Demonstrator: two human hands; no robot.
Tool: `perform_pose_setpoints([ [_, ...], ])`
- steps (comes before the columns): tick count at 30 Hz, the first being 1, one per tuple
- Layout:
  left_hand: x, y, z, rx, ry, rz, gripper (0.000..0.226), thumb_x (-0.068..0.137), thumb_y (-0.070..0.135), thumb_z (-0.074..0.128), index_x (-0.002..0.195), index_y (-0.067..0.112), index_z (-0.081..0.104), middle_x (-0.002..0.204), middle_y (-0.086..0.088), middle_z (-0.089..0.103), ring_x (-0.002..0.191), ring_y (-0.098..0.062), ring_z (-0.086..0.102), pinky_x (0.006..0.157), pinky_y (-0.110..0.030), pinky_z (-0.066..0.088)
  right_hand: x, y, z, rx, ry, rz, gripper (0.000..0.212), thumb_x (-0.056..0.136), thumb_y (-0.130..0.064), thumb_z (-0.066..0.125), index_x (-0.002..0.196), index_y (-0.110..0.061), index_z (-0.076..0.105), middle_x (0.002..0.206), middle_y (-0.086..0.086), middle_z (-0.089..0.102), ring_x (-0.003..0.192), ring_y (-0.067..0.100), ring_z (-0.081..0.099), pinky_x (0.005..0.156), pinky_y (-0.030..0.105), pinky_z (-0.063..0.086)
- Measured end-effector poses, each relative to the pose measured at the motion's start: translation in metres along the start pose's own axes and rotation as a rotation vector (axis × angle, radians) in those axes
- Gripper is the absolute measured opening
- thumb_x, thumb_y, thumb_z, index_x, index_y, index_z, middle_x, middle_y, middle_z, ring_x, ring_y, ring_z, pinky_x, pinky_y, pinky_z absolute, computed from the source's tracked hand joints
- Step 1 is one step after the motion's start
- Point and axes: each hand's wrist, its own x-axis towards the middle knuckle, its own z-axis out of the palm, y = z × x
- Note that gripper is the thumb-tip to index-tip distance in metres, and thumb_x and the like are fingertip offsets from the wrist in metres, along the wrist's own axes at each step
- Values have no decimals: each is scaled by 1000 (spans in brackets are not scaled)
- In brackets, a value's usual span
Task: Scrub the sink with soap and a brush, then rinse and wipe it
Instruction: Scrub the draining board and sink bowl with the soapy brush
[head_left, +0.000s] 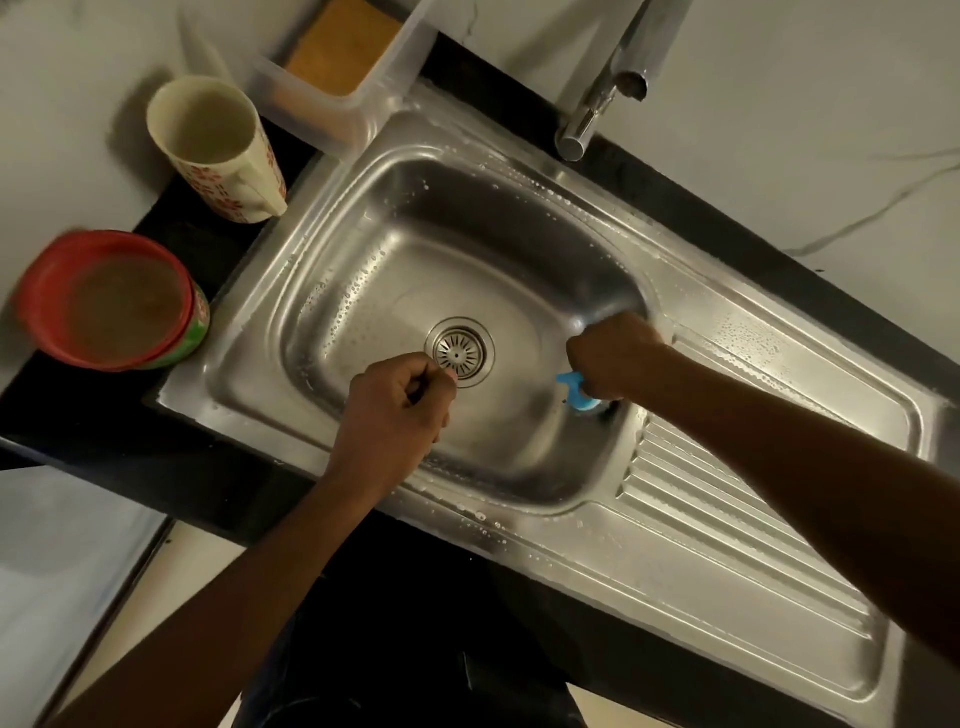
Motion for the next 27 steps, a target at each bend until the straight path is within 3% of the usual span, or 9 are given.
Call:
perform_pose_setpoints([
  [6,5,-5,-2,23,22,-20,31,103,22,66,75,10,68,60,-6,68,49,-21,61,53,-35,52,25,20,-24,58,77,267,15,91,-22,74,105,-16,74,105,4,75,102,27,73,88,38,59],
  [10,4,-7,-2,31,38,-22,31,103,20,66,74,8,67,59,-7,67,48,-22,60,52,-36,51,22,-20,-6,216,-52,91,29,94,-28,72,121,-18,68,123,3,71,114,28,70,87,35,54],
  [13,1,-9,-1,66,36,-11,31,103,20,65,74,8,68,60,-5,67,50,-26,61,54,-36,52,19,-58,-2,307,-292,-47,43,84,-42,84,114,-19,62,104,-4,68,102,24,68,79,34,51],
  [16,-2,-10,0,85,39,-16,30,103,21,65,75,9,68,60,-6,67,54,-33,64,53,-34,53,21,-54,-14,258,-412,-51,44,81,-49,85,104,-22,59,93,-6,65,96,21,65,85,34,53],
  [20,-6,-12,0,61,42,-31,32,103,23,65,75,9,67,60,-8,67,56,-38,63,53,-41,55,35,-8,-24,163,-205,119,34,90,-31,78,121,-19,70,126,0,69,122,25,65,95,33,49],
  [23,-11,-14,-5,21,36,-54,33,104,22,66,74,8,66,61,-12,66,58,-43,62,54,-52,56,48,-1,-15,108,-36,231,24,95,-21,68,118,-18,72,125,1,72,118,25,68,91,32,51],
  [27,-16,-16,-10,11,54,-56,32,104,21,66,76,5,67,62,-16,65,58,-47,59,52,-55,53,54,-25,6,99,-11,180,29,95,-19,67,124,-19,70,129,2,70,121,27,67,91,32,49],
])
